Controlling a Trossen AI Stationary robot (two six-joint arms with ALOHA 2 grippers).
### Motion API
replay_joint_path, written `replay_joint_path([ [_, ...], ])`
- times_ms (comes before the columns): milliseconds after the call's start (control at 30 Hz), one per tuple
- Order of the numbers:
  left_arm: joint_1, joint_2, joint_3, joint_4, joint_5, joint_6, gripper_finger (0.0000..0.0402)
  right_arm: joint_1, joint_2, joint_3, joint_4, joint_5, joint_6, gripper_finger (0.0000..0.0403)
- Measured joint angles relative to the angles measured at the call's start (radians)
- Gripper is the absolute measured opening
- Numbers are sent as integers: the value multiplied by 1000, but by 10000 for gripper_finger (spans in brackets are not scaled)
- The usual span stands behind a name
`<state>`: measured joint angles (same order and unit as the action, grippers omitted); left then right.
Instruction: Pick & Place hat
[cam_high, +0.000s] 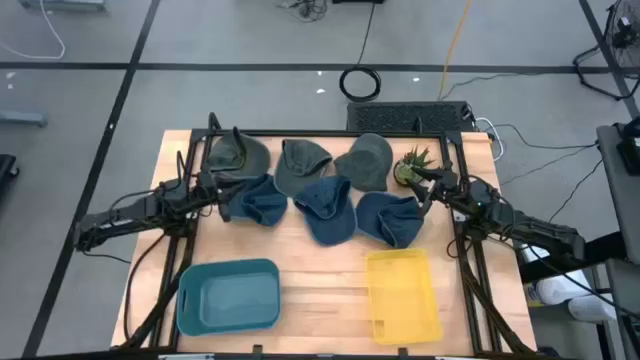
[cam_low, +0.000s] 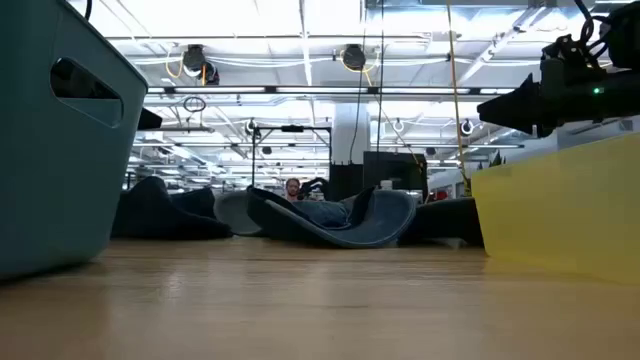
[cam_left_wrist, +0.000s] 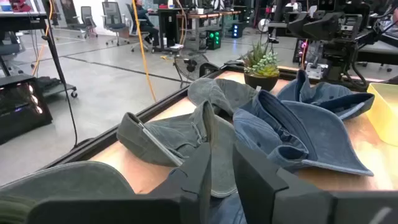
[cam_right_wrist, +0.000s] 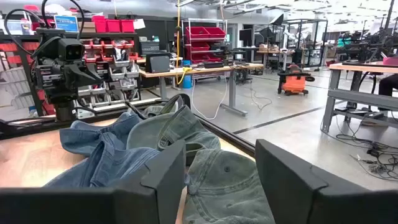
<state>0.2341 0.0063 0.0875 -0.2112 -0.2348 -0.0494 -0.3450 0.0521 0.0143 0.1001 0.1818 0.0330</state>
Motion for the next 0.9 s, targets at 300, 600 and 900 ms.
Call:
replay_joint_path([
  [300,0,0,0,0,0,0,74,0,0,0,0,0,0,183],
  [600,0,0,0,0,0,0,74,0,0,0,0,0,0,183],
  [900,0,0,0,0,0,0,74,0,15,45,0,62,-1,183],
])
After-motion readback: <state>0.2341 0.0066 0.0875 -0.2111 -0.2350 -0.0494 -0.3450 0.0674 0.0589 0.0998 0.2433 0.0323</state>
